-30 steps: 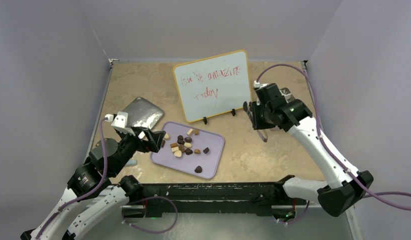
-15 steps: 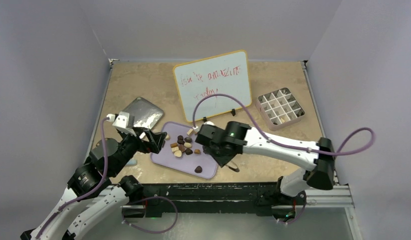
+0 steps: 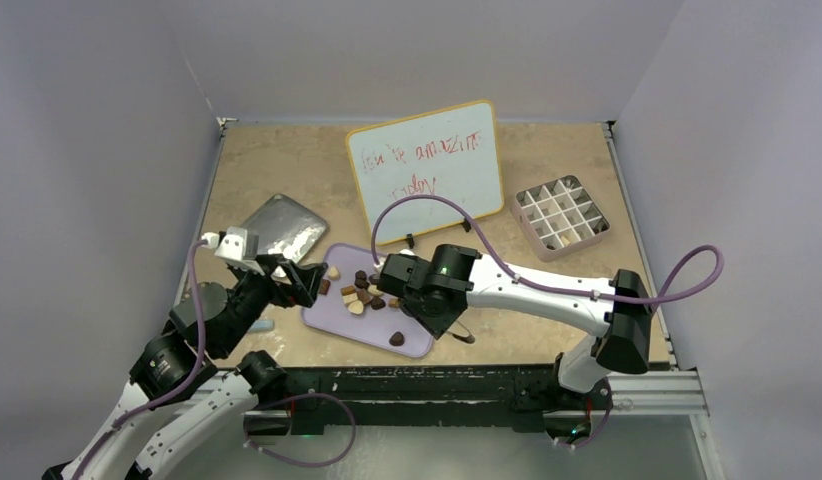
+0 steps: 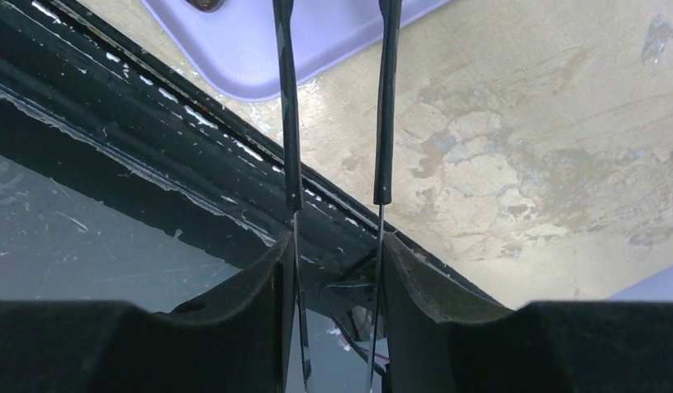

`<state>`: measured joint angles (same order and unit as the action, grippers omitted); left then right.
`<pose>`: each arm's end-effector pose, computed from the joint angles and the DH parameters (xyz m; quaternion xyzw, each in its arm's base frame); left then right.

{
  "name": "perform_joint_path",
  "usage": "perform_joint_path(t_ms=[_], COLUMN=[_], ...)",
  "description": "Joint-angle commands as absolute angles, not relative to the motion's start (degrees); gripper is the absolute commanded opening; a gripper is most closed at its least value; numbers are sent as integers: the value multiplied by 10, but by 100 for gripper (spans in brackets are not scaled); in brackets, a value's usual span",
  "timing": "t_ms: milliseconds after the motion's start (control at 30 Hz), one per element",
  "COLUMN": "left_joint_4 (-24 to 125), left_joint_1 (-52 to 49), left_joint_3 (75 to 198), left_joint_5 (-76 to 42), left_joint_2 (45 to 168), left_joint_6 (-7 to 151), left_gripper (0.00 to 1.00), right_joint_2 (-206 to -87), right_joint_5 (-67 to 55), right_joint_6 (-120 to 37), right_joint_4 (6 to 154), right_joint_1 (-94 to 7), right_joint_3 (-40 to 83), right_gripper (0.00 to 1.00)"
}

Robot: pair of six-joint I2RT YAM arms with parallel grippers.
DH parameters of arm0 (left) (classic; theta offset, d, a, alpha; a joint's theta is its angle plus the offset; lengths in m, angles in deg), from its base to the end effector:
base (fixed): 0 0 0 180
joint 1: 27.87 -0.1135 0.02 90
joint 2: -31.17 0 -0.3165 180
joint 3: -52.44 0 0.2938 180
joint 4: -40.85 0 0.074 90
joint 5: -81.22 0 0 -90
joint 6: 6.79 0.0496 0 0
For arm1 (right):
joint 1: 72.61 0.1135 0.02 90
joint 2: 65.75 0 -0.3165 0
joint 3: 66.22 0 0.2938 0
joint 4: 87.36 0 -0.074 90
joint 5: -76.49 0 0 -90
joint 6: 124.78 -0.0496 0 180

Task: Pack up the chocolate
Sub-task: Pick up the fake chocolate from the plate.

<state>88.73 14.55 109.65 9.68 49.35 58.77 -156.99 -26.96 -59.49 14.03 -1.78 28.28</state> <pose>0.0602 -0.0337 0.3786 0.0141 0.7568 -0.2520 0.6029 0.1262 0.3278 0.3284 -0.3721 0.9122 0.0157 0.1711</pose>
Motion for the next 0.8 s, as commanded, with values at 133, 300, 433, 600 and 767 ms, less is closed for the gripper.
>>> perform_joint_path(t_ms=[133, 300, 433, 600, 767], left_joint_4=[874, 874, 874, 879, 878], left_joint_1=[146, 146, 146, 146, 146], left_joint_3=[1097, 1097, 1099, 1100, 1099], left_joint_5=[108, 110, 110, 118, 122], left_joint_2=[507, 516, 523, 517, 508], left_joint_6=[587, 588, 588, 584, 582], left_gripper=[100, 100, 100, 100, 100], right_joint_2=[-1583, -1573, -1572, -1570, -1563], right_joint_5=[-263, -243, -232, -215, -215], right_joint_6=[-545, -527, -508, -495, -501], right_joint_4=[179, 219, 236, 249, 245], right_joint_1=[-45, -76, -88, -102, -103], right_joint_3=[268, 251, 239, 224, 226], right_gripper=[43, 44, 44, 41, 35])
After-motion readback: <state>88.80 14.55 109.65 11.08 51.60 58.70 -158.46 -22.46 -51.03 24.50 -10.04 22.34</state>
